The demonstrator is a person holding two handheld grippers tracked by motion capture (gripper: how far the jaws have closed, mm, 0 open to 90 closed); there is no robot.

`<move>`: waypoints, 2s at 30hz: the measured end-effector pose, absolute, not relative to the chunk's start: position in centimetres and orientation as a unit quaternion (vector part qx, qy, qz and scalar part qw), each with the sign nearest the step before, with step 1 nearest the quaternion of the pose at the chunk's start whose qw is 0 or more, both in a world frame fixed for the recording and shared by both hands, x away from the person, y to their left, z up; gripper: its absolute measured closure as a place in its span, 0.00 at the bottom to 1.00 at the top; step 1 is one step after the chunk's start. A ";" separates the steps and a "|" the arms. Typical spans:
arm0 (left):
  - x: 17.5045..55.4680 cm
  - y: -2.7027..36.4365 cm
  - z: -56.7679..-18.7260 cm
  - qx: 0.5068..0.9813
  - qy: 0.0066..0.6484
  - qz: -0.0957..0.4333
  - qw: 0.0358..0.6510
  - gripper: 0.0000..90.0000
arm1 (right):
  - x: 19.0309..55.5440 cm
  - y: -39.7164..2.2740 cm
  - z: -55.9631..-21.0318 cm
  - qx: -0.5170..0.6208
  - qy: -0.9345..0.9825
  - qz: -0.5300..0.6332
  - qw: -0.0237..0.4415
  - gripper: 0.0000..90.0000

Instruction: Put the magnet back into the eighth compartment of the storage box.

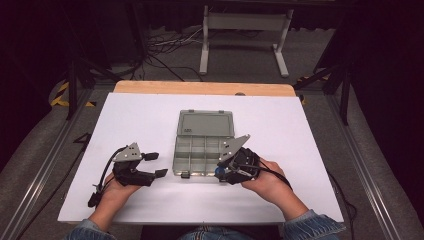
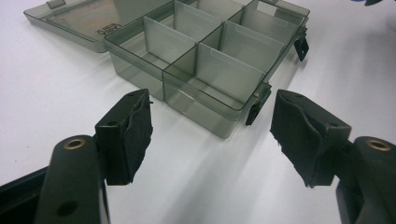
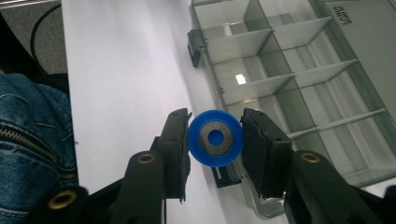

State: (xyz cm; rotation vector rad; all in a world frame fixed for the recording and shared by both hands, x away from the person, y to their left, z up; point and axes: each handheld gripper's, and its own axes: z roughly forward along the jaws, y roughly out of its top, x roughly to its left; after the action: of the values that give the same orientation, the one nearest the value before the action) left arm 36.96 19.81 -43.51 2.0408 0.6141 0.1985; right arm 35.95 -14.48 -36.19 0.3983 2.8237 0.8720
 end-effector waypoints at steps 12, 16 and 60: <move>37.0 19.8 -43.5 0.836 0.251 0.082 0.481 0.33 | 37.5 -15.3 -36.4 0.166 0.938 0.289 0.092 0.69; 37.0 19.8 -43.5 0.837 0.250 0.084 0.480 0.33 | 38.1 -15.8 -36.5 0.182 0.936 0.288 0.093 0.70; 37.0 19.9 -43.5 0.837 0.251 0.082 0.479 0.33 | 41.4 -16.4 -40.3 0.237 0.935 0.253 0.077 0.69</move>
State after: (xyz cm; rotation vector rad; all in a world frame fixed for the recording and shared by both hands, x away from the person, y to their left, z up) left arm 37.01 19.86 -43.53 2.0427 0.6120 0.2003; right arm 41.39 -16.43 -40.27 0.7107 2.8013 0.7594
